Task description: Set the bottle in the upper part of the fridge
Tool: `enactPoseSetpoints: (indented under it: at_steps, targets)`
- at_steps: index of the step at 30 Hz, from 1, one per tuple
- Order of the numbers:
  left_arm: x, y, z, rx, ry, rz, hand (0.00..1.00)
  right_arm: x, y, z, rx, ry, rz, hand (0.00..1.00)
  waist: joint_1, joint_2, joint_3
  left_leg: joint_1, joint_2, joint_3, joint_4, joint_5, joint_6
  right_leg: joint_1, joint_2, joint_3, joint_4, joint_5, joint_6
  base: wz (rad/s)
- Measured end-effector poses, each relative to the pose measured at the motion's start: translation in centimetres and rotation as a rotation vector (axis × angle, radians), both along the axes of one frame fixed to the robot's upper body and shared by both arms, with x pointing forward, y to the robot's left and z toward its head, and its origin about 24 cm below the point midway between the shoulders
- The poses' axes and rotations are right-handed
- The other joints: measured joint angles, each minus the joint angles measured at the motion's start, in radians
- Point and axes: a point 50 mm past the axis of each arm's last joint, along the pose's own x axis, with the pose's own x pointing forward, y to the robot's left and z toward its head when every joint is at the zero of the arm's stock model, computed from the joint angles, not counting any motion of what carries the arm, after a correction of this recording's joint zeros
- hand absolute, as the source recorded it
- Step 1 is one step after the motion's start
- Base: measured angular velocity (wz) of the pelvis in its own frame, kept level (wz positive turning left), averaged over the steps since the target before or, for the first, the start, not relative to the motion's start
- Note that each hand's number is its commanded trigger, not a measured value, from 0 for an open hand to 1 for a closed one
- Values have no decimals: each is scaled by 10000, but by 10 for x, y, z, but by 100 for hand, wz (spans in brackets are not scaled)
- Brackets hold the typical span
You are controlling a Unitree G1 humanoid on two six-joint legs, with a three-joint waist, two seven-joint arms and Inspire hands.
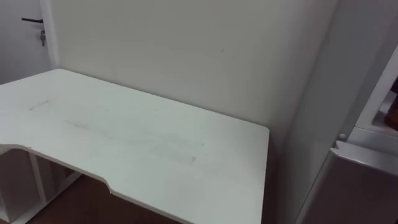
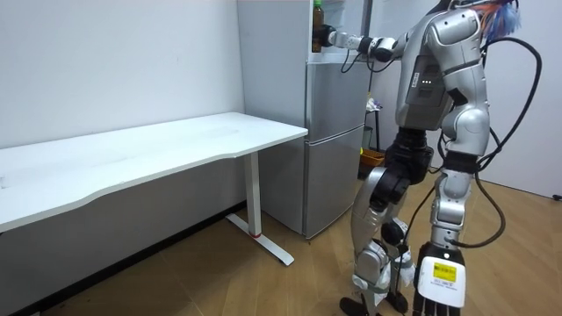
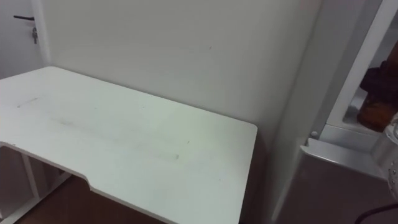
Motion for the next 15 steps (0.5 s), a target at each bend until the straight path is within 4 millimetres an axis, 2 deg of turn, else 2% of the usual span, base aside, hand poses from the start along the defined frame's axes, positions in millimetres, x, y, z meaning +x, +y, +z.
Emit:
enactPoseSetpoints:
  at_steps: [1,9,15]
  targets:
    - [0,1,0,19,-4,17,0,1,1,1,-62,29,35,0,7,17,11,2,30,38,-1,-10,-20,6,17,15,-1,-13,-21,-4]
    - [3,2,1,143,-115,15,0,1,0,6,-148,-330,-43,0,4,144,53,-192,75,-60,131,-66,-140,-9,101,-14,17,-65,-118,2]
    - [3,2,1,257,-114,-25,0,2,-3,-2,-305,-185,-83,0,89,205,67,-170,82,-86,136,-69,-151,42,120,-35,-1,-68,-123,2]
